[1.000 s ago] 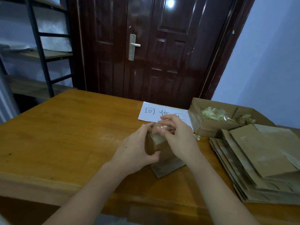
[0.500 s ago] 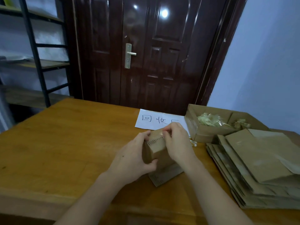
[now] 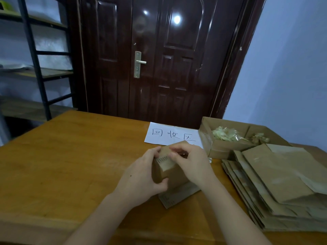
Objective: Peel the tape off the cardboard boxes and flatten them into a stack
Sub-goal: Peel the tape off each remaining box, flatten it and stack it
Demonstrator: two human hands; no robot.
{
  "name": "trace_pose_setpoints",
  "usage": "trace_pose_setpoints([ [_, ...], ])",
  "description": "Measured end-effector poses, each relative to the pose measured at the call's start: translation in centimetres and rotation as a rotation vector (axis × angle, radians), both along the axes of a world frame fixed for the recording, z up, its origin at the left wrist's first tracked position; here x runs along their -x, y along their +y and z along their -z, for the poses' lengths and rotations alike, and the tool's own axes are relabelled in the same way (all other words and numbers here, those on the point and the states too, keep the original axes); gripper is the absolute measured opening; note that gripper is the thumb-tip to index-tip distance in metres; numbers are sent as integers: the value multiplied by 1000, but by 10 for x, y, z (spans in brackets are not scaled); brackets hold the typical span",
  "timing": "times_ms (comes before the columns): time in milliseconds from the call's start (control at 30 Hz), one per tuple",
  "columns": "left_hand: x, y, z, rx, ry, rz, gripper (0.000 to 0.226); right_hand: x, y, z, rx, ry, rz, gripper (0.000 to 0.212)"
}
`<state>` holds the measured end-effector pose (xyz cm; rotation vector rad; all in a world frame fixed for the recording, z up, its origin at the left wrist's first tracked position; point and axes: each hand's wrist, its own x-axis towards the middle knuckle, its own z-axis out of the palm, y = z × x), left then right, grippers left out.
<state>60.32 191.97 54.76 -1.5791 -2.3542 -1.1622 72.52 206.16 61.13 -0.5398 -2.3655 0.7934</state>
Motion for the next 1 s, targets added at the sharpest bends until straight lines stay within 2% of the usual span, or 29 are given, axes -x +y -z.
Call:
trace_pose_setpoints([
  [100,-5,4,-2,12,97,-53,82,4,-1,-1,78,22,2,20],
  [167,-9,9,-2,7,187,-106,72,8,-3,0,109,33,80,16],
  [233,-12,13,-3,21,237,-157,65,11,-5,1,74,-36,212,8],
  [300,-14,16,-3,23,273,-176,60,10,-3,0,43,-148,264,18],
  [400,-12,17,-3,7,290,-162,48,11,-5,-2,31,-145,246,5],
  [500,-10,17,-4,39,268,-145,47,15,-4,2,-155,-145,262,19],
  [600,-7,16,-7,69,247,-116,49,11,11,-2,-262,-134,361,16],
  [667,-5,15,-11,87,238,-98,48,4,20,-6,-245,-94,393,13],
  [833,-9,15,-21,139,270,-139,44,-2,16,1,-129,-11,154,5],
  [933,-14,20,-26,148,326,-183,49,-5,13,5,-31,23,67,21],
  [1000,-16,28,-32,157,343,-201,54,-6,11,3,80,66,103,36],
])
